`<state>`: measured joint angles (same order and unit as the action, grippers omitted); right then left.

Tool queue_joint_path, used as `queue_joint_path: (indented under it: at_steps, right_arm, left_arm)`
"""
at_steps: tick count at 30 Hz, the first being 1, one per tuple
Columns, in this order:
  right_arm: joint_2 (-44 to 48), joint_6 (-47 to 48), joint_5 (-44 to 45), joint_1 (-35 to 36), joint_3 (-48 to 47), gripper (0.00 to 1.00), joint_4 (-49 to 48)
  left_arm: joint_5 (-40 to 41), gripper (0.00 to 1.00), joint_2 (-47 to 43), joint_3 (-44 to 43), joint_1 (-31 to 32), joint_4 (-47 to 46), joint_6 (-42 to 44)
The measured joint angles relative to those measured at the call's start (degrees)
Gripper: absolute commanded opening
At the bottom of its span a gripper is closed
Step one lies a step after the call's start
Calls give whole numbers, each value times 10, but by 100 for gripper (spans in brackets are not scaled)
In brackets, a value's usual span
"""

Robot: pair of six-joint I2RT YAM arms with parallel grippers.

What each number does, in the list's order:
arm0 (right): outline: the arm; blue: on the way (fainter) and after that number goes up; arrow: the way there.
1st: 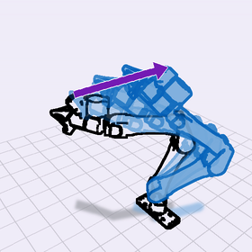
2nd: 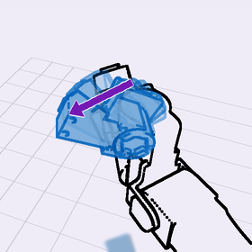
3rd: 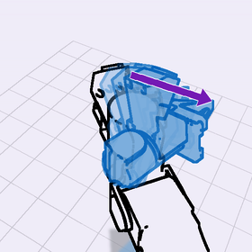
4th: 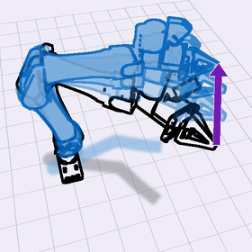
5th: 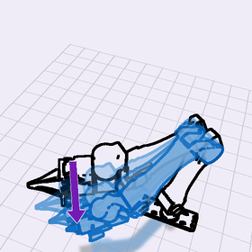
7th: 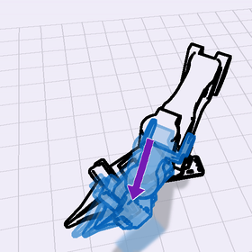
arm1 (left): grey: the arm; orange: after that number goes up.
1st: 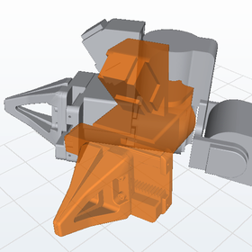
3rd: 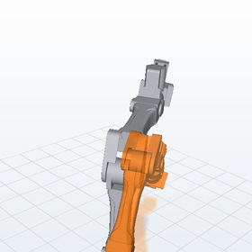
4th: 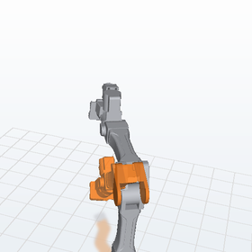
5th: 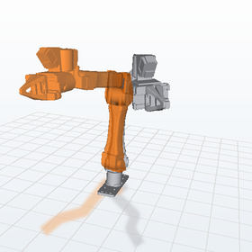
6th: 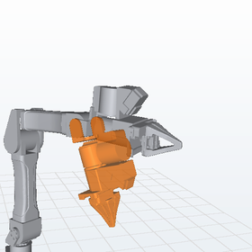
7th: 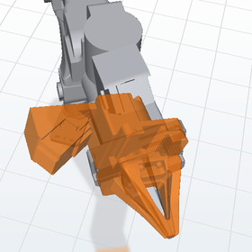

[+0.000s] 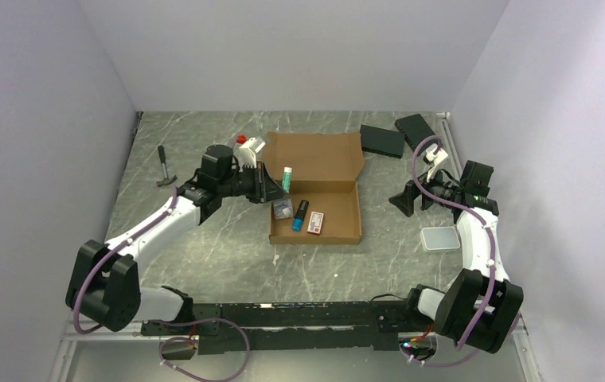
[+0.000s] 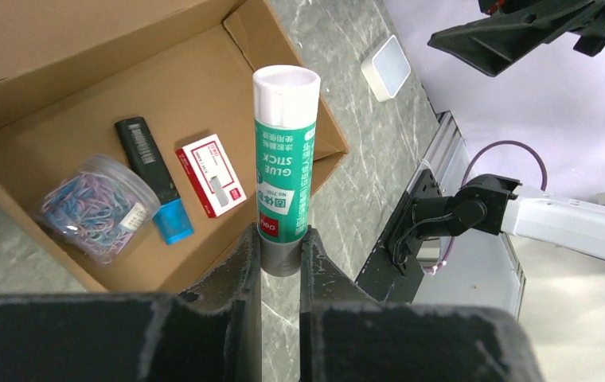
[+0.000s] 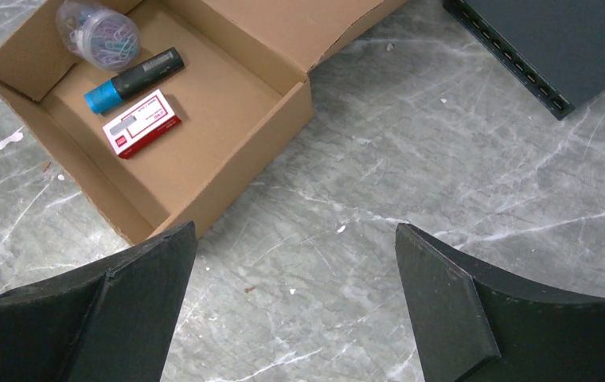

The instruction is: Fold the paper box

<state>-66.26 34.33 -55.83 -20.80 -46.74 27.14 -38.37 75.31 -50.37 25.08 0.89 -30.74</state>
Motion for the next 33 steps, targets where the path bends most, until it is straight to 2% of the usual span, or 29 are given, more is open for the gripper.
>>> queue_joint_path:
  at_steps: [10,27,30,33]
  right_arm:
    - [0,0,0,0,0,100,0]
    - [0,0,0,2,0,100,0]
    - [0,0,0,2,0,100,0]
    - [0,0,0,2,0,100,0]
  left_arm:
    - [2,0,49,-4,42,-21,-2]
    - [33,1,179,-82,109,-31,0]
    - [39,6,208,-87,117,-31,0]
    - [43,18,233,-96,125,-29,-1]
